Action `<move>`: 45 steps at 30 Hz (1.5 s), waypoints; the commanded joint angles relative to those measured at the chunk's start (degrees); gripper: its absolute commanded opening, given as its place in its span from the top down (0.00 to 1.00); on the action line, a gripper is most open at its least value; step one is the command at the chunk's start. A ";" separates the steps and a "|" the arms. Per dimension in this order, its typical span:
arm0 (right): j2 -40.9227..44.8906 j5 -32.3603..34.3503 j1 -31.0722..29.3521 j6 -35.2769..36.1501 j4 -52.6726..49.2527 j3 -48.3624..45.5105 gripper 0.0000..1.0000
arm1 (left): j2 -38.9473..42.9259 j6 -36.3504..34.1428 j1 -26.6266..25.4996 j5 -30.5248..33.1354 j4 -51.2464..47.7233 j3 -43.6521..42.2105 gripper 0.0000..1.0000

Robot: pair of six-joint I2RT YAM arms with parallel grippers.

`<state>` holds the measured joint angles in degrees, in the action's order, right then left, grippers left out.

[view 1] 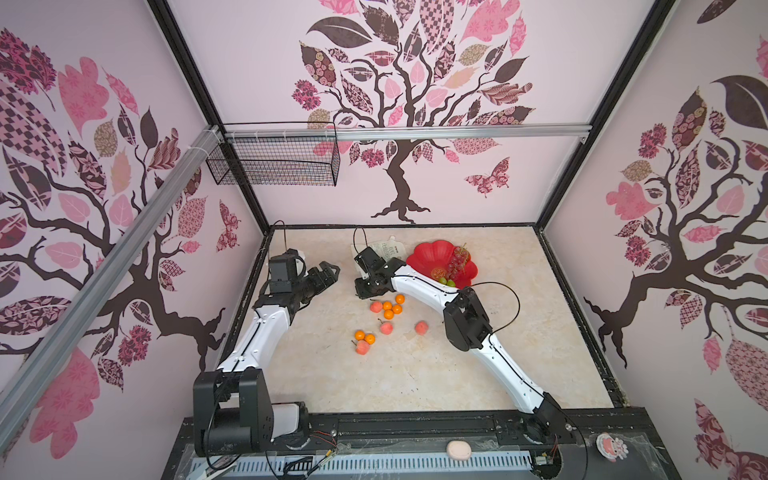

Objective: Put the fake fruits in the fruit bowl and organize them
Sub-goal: 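Carry the green pear over the red bowl with the right gripper, then lower the pear beside the other pears and open the right gripper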

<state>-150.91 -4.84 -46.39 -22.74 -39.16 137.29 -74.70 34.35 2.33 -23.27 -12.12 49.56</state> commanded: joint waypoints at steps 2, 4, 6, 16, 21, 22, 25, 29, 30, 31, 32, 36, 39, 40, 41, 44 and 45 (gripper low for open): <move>8.46 -1.18 -0.04 -0.67 -2.28 1.47 0.71 | 2.46 -0.45 0.14 0.50 -0.13 -1.50 0.04; 9.85 -0.79 -0.04 -0.21 -2.96 1.37 0.71 | 3.08 -0.03 0.18 0.20 -0.53 -1.24 0.04; 12.34 0.87 -0.01 0.22 -4.01 0.95 0.71 | 3.97 0.75 0.17 -0.04 -0.90 -0.91 0.04; 25.48 0.98 2.49 -0.88 2.50 -15.29 0.72 | 3.36 -2.54 -8.80 3.40 -4.21 4.22 0.04; 32.34 0.91 5.81 -1.08 5.00 -25.01 0.72 | 0.48 -2.26 -13.68 4.14 -2.50 6.27 0.04; 33.73 0.75 6.62 -1.16 5.66 -27.20 0.72 | -0.14 -2.31 -14.77 4.34 -2.15 6.65 0.04; 38.78 0.92 9.29 -1.12 8.18 -35.05 0.72 | -2.83 -2.62 -18.92 5.14 -1.17 8.07 0.04; 44.40 0.70 13.70 -0.73 10.43 -44.20 0.71 | -7.62 -2.77 -24.04 5.73 0.15 10.85 0.04; 45.48 0.55 15.00 -0.59 10.79 -46.21 0.71 | -9.02 -2.84 -25.35 5.76 0.48 11.74 0.04; 46.22 0.29 16.23 -0.55 11.13 -47.73 0.71 | -10.22 -2.91 -26.35 5.69 0.69 12.57 0.04; 47.00 -0.11 17.63 -0.50 11.54 -49.32 0.71 | -11.82 -2.97 -27.56 5.45 0.83 13.72 0.04; 48.60 -0.04 22.07 0.87 12.31 -54.01 0.71 | -17.53 -3.01 -31.61 5.05 1.20 18.38 0.04; 48.39 -0.71 25.18 1.36 13.02 -56.61 0.71 | -21.83 -3.22 -34.54 4.90 1.05 22.08 0.04; 48.33 -0.71 26.09 1.51 13.41 -57.36 0.71 | -23.04 -3.28 -35.45 4.88 0.99 23.27 0.04; 48.13 -0.36 26.83 1.83 13.74 -58.15 0.71 | -24.55 -3.40 -36.44 4.94 0.72 24.53 0.04; 47.01 -0.96 29.38 2.26 14.41 -59.27 0.71 | -28.49 -4.53 -38.95 4.55 -1.09 29.12 0.04; 46.56 -1.54 30.21 2.39 14.52 -59.42 0.71 | -29.52 -4.68 -39.66 4.47 -1.25 30.44 0.04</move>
<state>-104.55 -5.04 -17.69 -21.61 -25.82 77.78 -102.32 31.40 -35.64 -18.31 -12.56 75.61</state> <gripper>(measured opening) 0.294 0.963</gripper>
